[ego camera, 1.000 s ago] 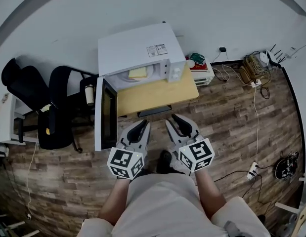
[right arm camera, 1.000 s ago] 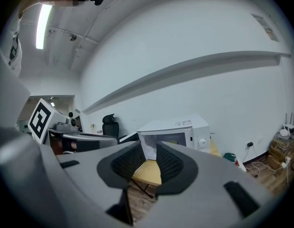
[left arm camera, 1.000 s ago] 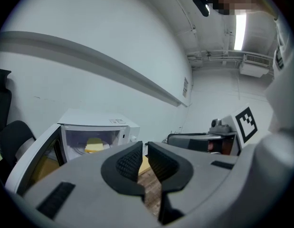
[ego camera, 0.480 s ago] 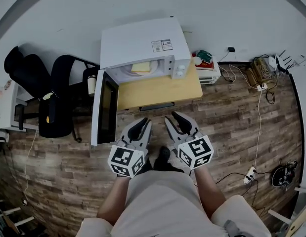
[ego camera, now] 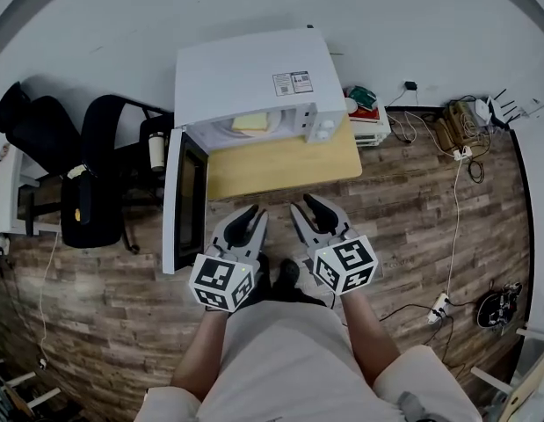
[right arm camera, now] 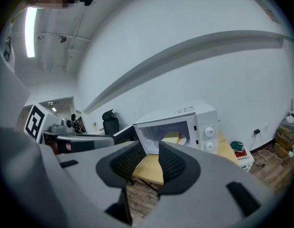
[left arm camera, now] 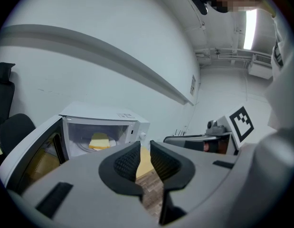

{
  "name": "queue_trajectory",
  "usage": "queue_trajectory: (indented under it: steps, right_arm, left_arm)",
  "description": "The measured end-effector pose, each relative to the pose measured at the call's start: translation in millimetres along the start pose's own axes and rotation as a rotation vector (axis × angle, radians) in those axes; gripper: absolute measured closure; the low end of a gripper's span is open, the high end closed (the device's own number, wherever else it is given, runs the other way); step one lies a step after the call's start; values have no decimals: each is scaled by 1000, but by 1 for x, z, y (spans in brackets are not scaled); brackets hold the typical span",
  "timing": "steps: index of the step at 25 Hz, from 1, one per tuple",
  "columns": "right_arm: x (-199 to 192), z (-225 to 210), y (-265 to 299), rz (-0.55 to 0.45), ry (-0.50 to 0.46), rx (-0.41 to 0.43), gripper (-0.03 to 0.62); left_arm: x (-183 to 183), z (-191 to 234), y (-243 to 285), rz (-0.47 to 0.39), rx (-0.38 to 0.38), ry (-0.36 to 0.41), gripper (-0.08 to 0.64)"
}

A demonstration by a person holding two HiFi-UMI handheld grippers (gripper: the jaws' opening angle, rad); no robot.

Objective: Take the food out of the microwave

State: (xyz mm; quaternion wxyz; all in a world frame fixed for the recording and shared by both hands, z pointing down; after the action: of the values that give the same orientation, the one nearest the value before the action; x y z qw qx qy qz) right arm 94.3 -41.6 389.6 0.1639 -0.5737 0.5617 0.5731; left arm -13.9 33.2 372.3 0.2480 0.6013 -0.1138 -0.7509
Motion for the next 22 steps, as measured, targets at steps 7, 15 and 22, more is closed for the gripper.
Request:
queue_trajectory:
  steps: [7, 15, 22]
  right_arm:
    - [12, -22, 49, 1, 98, -42, 476]
    - [19, -52, 109, -22, 234, -96, 471]
    - [16, -81, 156, -61, 365, -136, 471]
  left_arm:
    - [18, 42, 23, 8, -26, 11, 505]
    - [35, 82, 55, 26, -85, 31, 505]
    - [42, 104, 79, 50, -155, 36, 505]
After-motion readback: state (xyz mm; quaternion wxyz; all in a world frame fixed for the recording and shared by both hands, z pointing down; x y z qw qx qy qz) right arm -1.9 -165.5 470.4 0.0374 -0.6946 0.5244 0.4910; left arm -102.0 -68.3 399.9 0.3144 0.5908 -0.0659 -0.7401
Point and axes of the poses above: the fingertips, and each gripper's own axes: y forward along the fingers, z to its left, x out of its top, the point moved 5 cm from there along -y, backward along the fingers, and after that the axes turned 9 degrees about z, right-handed, at the moved point
